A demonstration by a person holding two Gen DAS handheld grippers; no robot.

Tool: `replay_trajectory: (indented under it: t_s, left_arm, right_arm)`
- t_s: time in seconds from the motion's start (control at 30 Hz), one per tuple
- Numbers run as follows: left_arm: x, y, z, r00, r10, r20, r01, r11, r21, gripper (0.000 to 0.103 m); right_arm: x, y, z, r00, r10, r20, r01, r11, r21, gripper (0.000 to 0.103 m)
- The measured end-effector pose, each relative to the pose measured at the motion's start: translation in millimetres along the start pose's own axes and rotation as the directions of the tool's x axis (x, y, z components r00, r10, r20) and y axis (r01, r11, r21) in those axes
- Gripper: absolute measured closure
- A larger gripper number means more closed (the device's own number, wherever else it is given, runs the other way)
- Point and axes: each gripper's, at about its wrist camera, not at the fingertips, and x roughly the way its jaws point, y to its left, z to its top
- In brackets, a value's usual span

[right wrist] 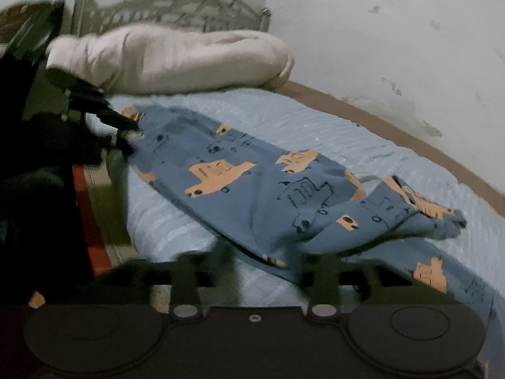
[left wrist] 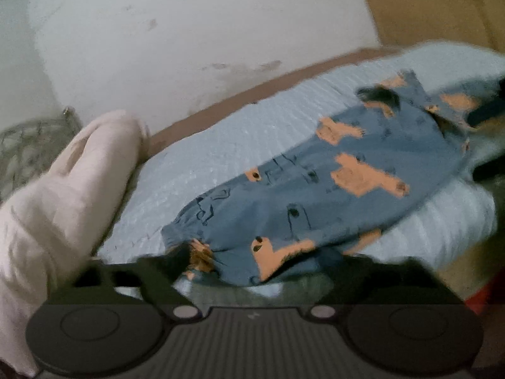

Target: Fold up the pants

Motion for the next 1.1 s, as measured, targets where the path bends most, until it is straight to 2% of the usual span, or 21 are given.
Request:
replay_trajectory:
  t_s: [0.1,0.17,0.23,0.3,0.33,0.47,0.57,0.63,0.7,0.8,0.93,0.97,1.03,1.1]
  left_arm:
    - [-7.2,-6.2,9.7,0.999,-0.051,0.019,0.053,0.994,-0.092,0.002]
    - [-12.9,-15.7,16.0,0.997,-0.058,0.047,0.064,0.991,-0.122,0.001]
    - [-16.8,-28.0,24.0,0.993,-0.096,0.068,0.105,0.985,-0.134,0.001]
    - [-17.6,-43.1,33.9,0.986,-0.144,0.086,0.155,0.979,-0.135,0.001]
    - [-17.3,-50.3,38.7,0.982,-0.163,0.094,0.175,0.975,-0.133,0.001]
    - [-10.2,-83.4,58.8,0.964,-0.238,0.117,0.253,0.959,-0.129,0.001]
    - [0.8,-108.4,77.9,0.954,-0.28,0.107,0.294,0.941,-0.165,0.001]
    - [7.5,-124.3,90.2,0.946,-0.303,0.111,0.32,0.928,-0.19,0.001]
    - [12.3,-138.3,99.2,0.94,-0.323,0.114,0.34,0.919,-0.201,0.001]
    - [19.7,-151.5,107.9,0.936,-0.337,0.102,0.352,0.913,-0.207,0.001]
    - [23.0,-151.8,103.1,0.932,-0.35,0.098,0.363,0.902,-0.232,0.001]
    - [24.1,-149.4,100.7,0.932,-0.352,0.092,0.363,0.899,-0.245,0.001]
    - [26.7,-144.2,96.1,0.931,-0.355,0.078,0.363,0.889,-0.28,0.002]
    - [27.5,-136.6,92.4,0.931,-0.358,0.072,0.362,0.876,-0.318,0.005]
  right_arm:
    - [-17.3,-17.3,-7.5,0.998,-0.052,0.046,0.048,0.994,0.098,0.003]
    - [-33.3,-33.9,-16.1,0.99,-0.127,0.065,0.116,0.981,0.155,0.001]
    - [-48.7,-51.5,-25.5,0.979,-0.192,0.069,0.176,0.965,0.196,0.001]
    - [-64.0,-75.1,-36.7,0.958,-0.283,0.045,0.266,0.936,0.229,0.001]
    - [-70.2,-86.1,-42.7,0.942,-0.334,0.025,0.318,0.917,0.242,0.001]
    - [-93.9,-138.6,-69.4,0.851,-0.517,-0.094,0.518,0.795,0.316,0.001]
    - [-102.1,-173.9,-89.3,0.781,-0.586,-0.216,0.622,0.699,0.353,0.001]
    - [-103.7,-191.1,-99.3,0.741,-0.607,-0.289,0.671,0.649,0.358,0.001]
    - [-103.2,-201.5,-107.4,0.701,-0.633,-0.329,0.714,0.621,0.325,0.001]
    - [-99.0,-210.1,-118.3,0.676,-0.652,-0.342,0.734,0.635,0.241,0.001]
    - [-106.7,-216.7,-112.0,0.676,-0.67,-0.306,0.735,0.643,0.216,0.001]
    - [-109.0,-215.0,-103.7,0.688,-0.672,-0.274,0.725,0.653,0.22,0.001]
    - [-111.3,-214.6,-89.7,0.742,-0.637,-0.208,0.67,0.698,0.252,0.001]
    - [-104.2,-220.0,-72.2,0.819,-0.556,-0.146,0.572,0.765,0.296,0.001]
